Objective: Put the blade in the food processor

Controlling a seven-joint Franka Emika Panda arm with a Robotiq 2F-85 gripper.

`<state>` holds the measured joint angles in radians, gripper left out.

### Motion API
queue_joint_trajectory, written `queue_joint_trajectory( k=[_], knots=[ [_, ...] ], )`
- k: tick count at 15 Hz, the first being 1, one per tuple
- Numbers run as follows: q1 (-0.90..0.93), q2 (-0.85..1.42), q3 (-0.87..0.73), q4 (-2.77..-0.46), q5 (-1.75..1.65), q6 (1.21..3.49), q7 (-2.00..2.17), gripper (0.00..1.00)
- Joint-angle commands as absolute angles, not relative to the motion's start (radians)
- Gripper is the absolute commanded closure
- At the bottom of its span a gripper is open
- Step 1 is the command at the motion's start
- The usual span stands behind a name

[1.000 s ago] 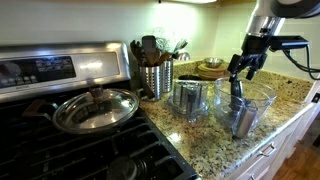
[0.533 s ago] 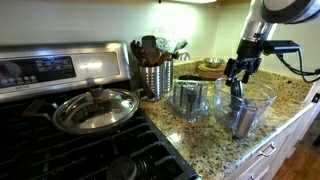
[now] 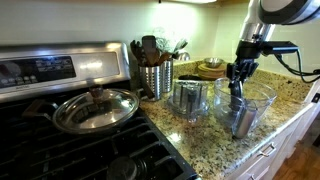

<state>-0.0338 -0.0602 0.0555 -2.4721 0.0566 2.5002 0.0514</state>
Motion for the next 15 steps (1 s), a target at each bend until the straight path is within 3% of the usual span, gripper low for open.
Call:
queue_joint_trajectory(
  k=[1, 10, 15],
  knots=[
    [-0.018, -0.089, 0.038, -2.470, 0.056, 2.459, 0.057, 0.80],
    [-0.018, -0.186, 0.040, -2.602, 0.070, 2.579, 0.120, 0.80],
    [-0.001, -0.178, 0.028, -2.706, 0.185, 2.809, 0.076, 0.80]
  ],
)
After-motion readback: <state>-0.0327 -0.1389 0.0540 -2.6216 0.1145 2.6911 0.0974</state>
